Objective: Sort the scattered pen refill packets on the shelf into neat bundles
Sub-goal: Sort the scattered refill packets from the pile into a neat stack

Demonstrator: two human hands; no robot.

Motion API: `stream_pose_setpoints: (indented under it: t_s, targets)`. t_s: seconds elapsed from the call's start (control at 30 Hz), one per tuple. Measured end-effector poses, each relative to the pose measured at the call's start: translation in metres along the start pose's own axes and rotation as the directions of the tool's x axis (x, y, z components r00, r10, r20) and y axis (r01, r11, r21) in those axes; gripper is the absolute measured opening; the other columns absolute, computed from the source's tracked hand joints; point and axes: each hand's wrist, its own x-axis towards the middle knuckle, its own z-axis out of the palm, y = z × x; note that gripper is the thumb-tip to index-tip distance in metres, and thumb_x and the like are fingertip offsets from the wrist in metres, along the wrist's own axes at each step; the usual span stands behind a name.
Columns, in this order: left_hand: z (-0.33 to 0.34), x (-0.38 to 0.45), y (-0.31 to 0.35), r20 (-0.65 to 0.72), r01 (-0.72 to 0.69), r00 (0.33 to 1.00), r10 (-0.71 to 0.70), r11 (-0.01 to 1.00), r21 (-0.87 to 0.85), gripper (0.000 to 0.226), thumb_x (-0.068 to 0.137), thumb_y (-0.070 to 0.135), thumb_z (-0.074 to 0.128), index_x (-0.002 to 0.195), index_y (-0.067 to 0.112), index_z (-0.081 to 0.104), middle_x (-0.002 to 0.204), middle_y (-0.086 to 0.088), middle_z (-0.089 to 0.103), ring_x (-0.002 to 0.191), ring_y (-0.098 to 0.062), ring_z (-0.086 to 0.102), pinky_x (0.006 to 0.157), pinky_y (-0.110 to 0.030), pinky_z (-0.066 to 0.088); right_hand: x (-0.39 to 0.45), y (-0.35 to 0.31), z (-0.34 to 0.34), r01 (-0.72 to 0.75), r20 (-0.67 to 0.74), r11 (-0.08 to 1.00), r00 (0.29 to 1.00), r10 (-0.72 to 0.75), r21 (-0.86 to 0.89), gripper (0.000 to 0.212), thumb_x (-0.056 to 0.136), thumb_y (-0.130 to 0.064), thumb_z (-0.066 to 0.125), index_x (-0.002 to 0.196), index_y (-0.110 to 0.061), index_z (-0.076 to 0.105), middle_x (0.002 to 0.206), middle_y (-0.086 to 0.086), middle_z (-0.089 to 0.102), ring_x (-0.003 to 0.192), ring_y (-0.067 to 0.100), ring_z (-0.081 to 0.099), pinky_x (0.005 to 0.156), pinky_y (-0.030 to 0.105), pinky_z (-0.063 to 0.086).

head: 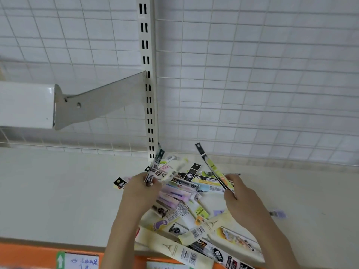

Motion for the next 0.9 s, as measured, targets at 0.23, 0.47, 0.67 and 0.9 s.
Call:
stream_pose_setpoints:
  t_s: [0.23, 0.47, 0.67, 0.9]
  targets:
    - [-0.002, -0.002, -0.003, -0.075, -0.033, 0.997, 0.025, 0.995, -0.095, 0.018, 0.092, 0.018, 0.048, 0.079, 0.01, 0.059, 0.05, 0.001, 0.065, 0.044, -0.002, 0.055, 0.053, -0.027, 0.044, 0.003, -0.012, 0.006, 0.039, -0.014, 0.998, 0.999, -0.038, 0.048, 0.029, 0.092, -0.05, 0.044, 0.115, -0.032, 0.047, 0.063, -0.002, 0.058, 0.062, 0.016, 0.057, 0.061, 0.032, 0.045]
    - [-0.007, 0.003, -0.012, -0.156, -0.137, 0.977, 0.144, 0.989, 0.058, 0.014, 0.092, 0.011, 0.043, 0.093, 0.009, 0.057, 0.067, 0.0, 0.058, 0.062, -0.018, 0.053, 0.056, -0.029, 0.039, 0.013, -0.021, 0.013, 0.033, 0.022, 0.999, 0.999, -0.033, 0.001, 0.038, 0.096, -0.046, 0.036, 0.088, -0.019, 0.061, 0.076, 0.0, 0.07, 0.075, 0.018, 0.065, 0.076, 0.037, 0.053]
    - [-0.018, 0.004, -0.014, -0.22, -0.077, 0.975, 0.036, 0.98, -0.182, 0.028, 0.085, 0.002, 0.039, 0.076, 0.01, 0.064, 0.07, -0.009, 0.064, 0.061, -0.024, 0.052, 0.06, -0.036, 0.045, 0.028, -0.031, 0.024, 0.082, 0.07, 0.996, 0.994, -0.081, -0.016, 0.033, 0.101, -0.03, 0.032, 0.081, -0.011, 0.051, 0.082, 0.006, 0.063, 0.081, 0.023, 0.061, 0.069, 0.033, 0.045]
    - [-0.031, 0.004, -0.02, -0.289, 0.013, 0.951, -0.107, 0.952, -0.307, 0.026, 0.085, 0.018, 0.057, 0.065, 0.005, 0.046, 0.061, -0.004, 0.048, 0.058, -0.021, 0.041, 0.055, -0.031, 0.033, 0.051, -0.051, 0.039, 0.235, 0.062, 0.968, 0.971, -0.231, -0.083, 0.025, 0.098, -0.019, 0.035, 0.121, -0.015, 0.044, 0.073, -0.006, 0.045, 0.059, 0.006, 0.041, 0.051, 0.023, 0.032]
